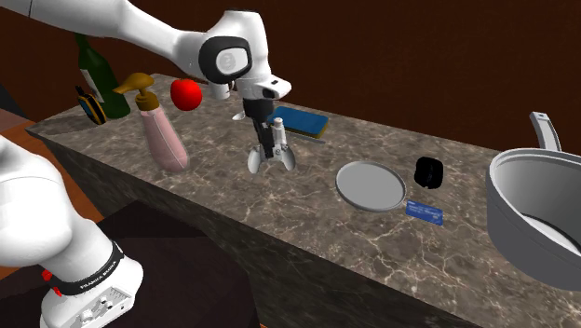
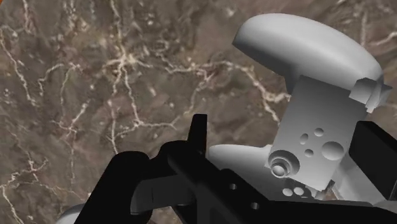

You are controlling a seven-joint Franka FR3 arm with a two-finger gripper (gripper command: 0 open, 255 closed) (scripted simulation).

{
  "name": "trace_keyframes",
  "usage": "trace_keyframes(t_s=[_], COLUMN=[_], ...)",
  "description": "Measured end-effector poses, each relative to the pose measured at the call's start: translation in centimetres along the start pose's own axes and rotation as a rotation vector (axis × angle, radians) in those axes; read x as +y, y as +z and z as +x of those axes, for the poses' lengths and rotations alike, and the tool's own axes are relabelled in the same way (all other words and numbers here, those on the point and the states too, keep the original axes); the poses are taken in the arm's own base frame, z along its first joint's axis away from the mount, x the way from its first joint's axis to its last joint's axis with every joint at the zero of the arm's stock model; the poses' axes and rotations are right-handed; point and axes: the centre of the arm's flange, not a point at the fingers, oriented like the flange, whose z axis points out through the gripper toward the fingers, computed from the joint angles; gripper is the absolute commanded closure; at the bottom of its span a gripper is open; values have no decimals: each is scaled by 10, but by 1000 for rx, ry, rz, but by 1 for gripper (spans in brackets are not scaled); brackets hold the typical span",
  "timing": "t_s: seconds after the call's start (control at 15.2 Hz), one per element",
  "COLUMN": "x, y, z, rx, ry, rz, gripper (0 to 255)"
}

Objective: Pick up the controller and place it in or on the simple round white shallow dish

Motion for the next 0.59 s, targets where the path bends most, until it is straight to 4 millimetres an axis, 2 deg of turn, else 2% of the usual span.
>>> trace_keyframes(t_s=[0.13, 0.2, 0.33, 0.59], x=[-41, -52, -58, -57], y=[0, 2, 7, 27], z=[-5, -7, -8, -7], rx=[47, 64, 78, 83], ry=[11, 17, 24, 27], rz=[-88, -114, -133, -140], gripper=[0, 0, 0, 0])
